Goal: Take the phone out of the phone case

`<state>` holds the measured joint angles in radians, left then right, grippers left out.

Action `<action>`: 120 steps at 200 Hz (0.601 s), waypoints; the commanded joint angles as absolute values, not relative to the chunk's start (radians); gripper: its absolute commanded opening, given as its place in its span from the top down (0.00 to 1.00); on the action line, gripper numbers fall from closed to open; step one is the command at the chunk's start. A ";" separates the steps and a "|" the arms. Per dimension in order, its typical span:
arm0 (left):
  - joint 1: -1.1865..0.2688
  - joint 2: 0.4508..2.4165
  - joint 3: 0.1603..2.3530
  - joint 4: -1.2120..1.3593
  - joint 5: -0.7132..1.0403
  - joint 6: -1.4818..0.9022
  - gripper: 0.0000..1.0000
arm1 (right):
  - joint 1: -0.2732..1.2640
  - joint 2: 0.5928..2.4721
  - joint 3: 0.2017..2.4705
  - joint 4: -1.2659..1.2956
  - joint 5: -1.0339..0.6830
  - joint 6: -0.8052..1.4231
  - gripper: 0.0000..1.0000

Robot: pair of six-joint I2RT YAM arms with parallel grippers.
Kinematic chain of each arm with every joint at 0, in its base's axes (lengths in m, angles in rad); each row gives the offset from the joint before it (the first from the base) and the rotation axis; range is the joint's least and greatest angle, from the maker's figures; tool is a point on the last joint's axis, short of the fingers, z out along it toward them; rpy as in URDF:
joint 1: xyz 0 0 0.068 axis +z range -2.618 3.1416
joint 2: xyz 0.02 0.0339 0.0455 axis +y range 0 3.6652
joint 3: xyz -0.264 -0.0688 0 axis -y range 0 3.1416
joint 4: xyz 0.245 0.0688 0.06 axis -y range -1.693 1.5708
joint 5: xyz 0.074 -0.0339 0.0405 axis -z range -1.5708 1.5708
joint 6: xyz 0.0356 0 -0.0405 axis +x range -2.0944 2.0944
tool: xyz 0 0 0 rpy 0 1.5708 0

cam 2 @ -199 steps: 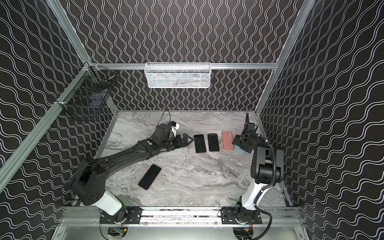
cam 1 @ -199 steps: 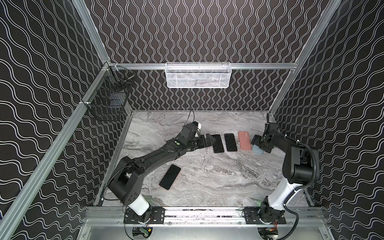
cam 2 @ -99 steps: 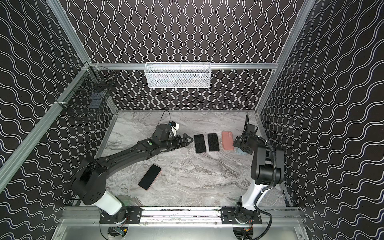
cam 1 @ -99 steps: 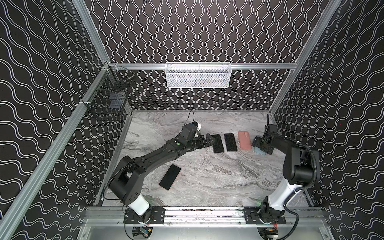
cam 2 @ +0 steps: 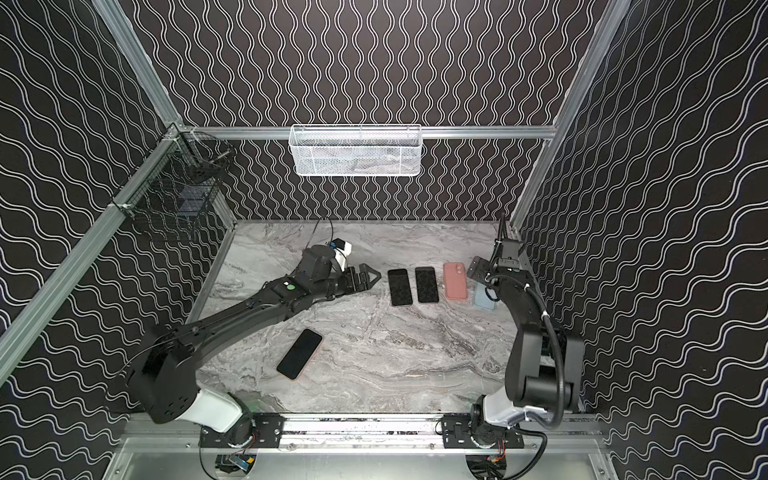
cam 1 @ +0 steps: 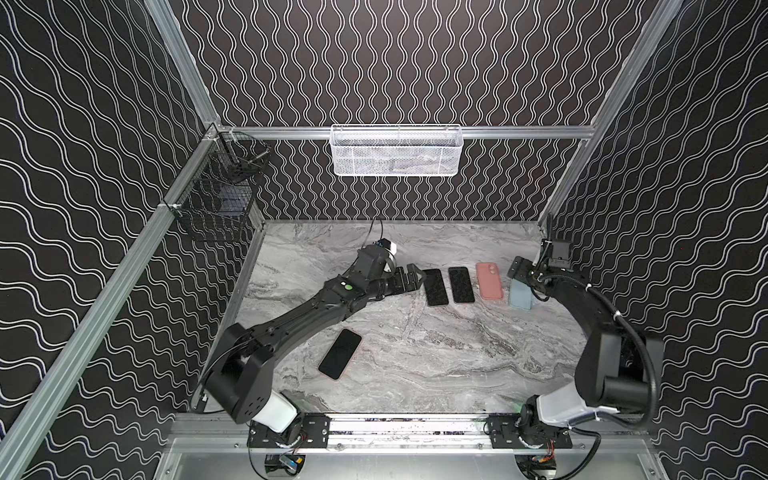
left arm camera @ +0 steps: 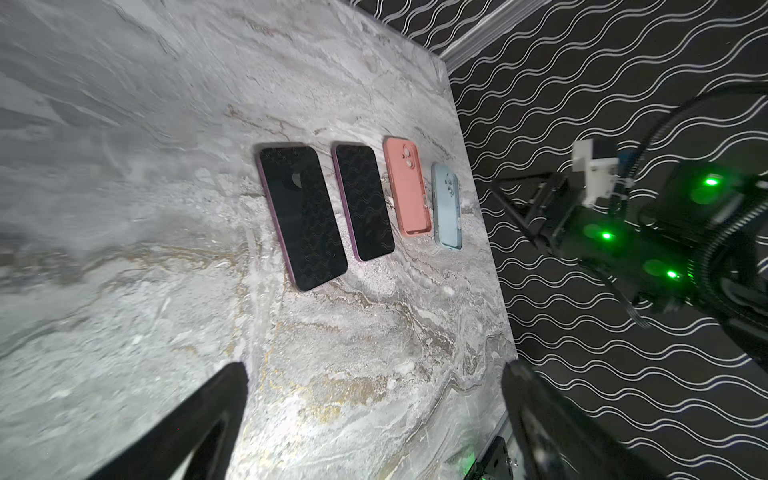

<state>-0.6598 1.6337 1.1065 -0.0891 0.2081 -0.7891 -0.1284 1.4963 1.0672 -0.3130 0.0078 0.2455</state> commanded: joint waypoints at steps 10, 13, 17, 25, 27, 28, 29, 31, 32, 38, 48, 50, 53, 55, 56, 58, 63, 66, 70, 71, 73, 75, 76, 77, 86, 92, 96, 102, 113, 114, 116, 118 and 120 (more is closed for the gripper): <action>-0.654 1.504 1.080 -0.289 0.078 -0.681 0.01 | -0.112 1.424 1.089 -0.363 -0.100 0.233 0.02; -0.653 1.488 1.076 -0.313 0.065 -0.672 0.01 | -0.110 1.418 1.091 -0.369 -0.108 0.233 0.01; -0.651 1.468 1.071 -0.342 0.051 -0.664 0.01 | -0.107 1.409 1.092 -0.377 -0.117 0.233 0.01; -0.647 1.431 1.062 -0.398 0.034 -0.648 0.01 | -0.097 1.389 1.089 -0.386 -0.127 0.233 0.01; -0.645 1.420 1.059 -0.411 0.031 -0.644 0.01 | -0.094 1.384 1.087 -0.388 -0.127 0.233 0.01; -0.645 1.416 1.059 -0.419 0.028 -0.643 0.01 | -0.092 1.382 1.086 -0.389 -0.128 0.233 0.01; -0.644 1.410 1.058 -0.428 0.027 -0.641 0.01 | -0.091 1.378 1.084 -0.389 -0.128 0.233 0.01; -0.643 1.401 1.056 -0.442 0.023 -0.640 0.01 | -0.087 1.372 1.081 -0.390 -0.129 0.233 0.01; -0.643 1.395 1.055 -0.450 0.021 -0.638 0.01 | -0.086 1.369 1.081 -0.390 -0.129 0.234 0.01; -0.641 1.365 1.050 -0.491 0.005 -0.630 0.01 | -0.075 1.350 1.070 -0.390 -0.133 0.237 0.01; -0.640 1.313 1.040 -0.544 -0.017 -0.612 0.01 | -0.059 1.320 1.050 -0.387 -0.139 0.246 0.01; -0.640 1.304 1.038 -0.554 -0.021 -0.607 0.01 | -0.055 1.314 1.044 -0.387 -0.141 0.249 0.01; -0.640 1.291 1.038 -0.570 -0.026 -0.601 0.01 | -0.053 1.307 1.040 -0.388 -0.144 0.254 0.01; -0.639 1.282 1.038 -0.585 -0.030 -0.597 0.01 | -0.049 1.301 1.037 -0.390 -0.147 0.258 0.01; -0.638 1.278 1.038 -0.592 -0.032 -0.594 0.01 | -0.048 1.298 1.035 -0.391 -0.148 0.260 0.01; -0.638 1.271 1.040 -0.607 -0.036 -0.588 0.01 | -0.046 1.293 1.031 -0.392 -0.152 0.264 0.01; -0.637 1.257 1.044 -0.644 -0.046 -0.576 0.01 | -0.041 1.281 1.022 -0.392 -0.160 0.270 0.01; -0.637 1.250 1.049 -0.671 -0.054 -0.571 0.01 | -0.039 1.272 1.017 -0.391 -0.165 0.273 0.01; -0.637 1.243 1.053 -0.707 -0.066 -0.561 0.01 | -0.035 1.261 1.008 -0.390 -0.168 0.278 0.01; -0.637 1.241 1.054 -0.716 -0.069 -0.558 0.01 | -0.034 1.259 1.007 -0.390 -0.168 0.279 0.01; -0.637 1.238 1.058 -0.733 -0.075 -0.555 0.01 | -0.033 1.255 1.004 -0.388 -0.169 0.281 0.01; -0.636 1.236 1.061 -0.749 -0.081 -0.546 0.01 | -0.031 1.249 1.003 -0.388 -0.169 0.283 0.01; -0.636 1.234 1.062 -0.758 -0.084 -0.545 0.01 | -0.030 1.246 1.003 -0.387 -0.169 0.283 0.01; -0.636 1.233 1.062 -0.766 -0.087 -0.544 0.01 | -0.030 1.244 1.003 -0.387 -0.169 0.284 0.01; -0.635 1.232 1.063 -0.832 -0.119 -0.528 0.01 | -0.026 1.226 0.971 -0.379 -0.182 0.284 0.01; -0.635 1.239 1.061 -0.876 -0.148 -0.531 0.01 | -0.026 1.216 0.962 -0.376 -0.194 0.279 0.01; -0.635 1.248 1.061 -0.910 -0.167 -0.538 0.01 | -0.026 1.212 0.957 -0.375 -0.201 0.275 0.01; -0.636 1.263 1.062 -0.952 -0.180 -0.539 0.01 | -0.026 1.208 0.953 -0.377 -0.208 0.265 0.01; -0.635 1.285 1.041 -0.980 -0.171 -0.546 0.01 | -0.026 1.204 0.955 -0.394 -0.218 0.247 0.01; -0.636 1.286 1.038 -0.980 -0.169 -0.548 0.01 | -0.026 1.203 0.955 -0.396 -0.218 0.246 0.01; -0.634 1.288 1.031 -0.981 -0.165 -0.551 0.01 | -0.026 1.204 0.957 -0.400 -0.218 0.242 0.01; -0.635 1.289 1.025 -0.980 -0.161 -0.555 0.01 | -0.026 1.202 0.957 -0.404 -0.216 0.239 0.01; -0.635 1.291 1.017 -0.977 -0.158 -0.558 0.01 | -0.026 1.200 0.957 -0.407 -0.214 0.237 0.01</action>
